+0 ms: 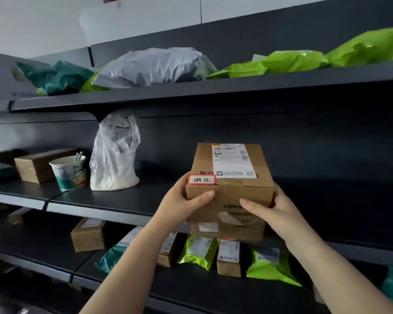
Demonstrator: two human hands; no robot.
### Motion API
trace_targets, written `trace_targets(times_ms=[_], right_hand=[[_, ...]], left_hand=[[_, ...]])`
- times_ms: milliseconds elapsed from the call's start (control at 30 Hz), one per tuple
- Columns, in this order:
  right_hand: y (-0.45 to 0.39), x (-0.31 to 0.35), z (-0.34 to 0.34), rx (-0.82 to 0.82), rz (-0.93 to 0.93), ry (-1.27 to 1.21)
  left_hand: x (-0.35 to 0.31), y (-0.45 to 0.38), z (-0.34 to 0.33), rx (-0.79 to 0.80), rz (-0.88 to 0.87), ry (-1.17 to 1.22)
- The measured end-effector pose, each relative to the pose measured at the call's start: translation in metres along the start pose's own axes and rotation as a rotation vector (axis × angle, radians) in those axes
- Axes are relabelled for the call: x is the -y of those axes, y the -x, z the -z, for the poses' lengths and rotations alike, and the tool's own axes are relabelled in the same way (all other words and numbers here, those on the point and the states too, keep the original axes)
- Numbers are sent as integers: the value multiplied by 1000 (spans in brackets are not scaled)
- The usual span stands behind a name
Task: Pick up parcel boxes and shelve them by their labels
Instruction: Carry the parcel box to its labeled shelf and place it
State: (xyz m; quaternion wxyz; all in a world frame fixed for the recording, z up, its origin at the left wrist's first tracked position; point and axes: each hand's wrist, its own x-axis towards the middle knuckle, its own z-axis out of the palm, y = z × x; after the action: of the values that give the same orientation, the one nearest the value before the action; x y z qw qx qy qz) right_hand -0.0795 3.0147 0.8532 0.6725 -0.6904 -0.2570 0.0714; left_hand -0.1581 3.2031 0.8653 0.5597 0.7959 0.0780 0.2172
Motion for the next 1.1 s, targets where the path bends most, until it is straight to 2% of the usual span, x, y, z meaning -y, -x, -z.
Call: trace_targets(times_ms=[567,733,1100], right_hand=[[-72,-26,16,-147,-131,248],[-86,-33,15,-173,-155,296],[-107,-46,11,-243,-134,335]], left_hand=[[20,-90,-23,139,176,57],[34,-109,-26,180,78,-61],[53,-133,-38,75,-21,-91]])
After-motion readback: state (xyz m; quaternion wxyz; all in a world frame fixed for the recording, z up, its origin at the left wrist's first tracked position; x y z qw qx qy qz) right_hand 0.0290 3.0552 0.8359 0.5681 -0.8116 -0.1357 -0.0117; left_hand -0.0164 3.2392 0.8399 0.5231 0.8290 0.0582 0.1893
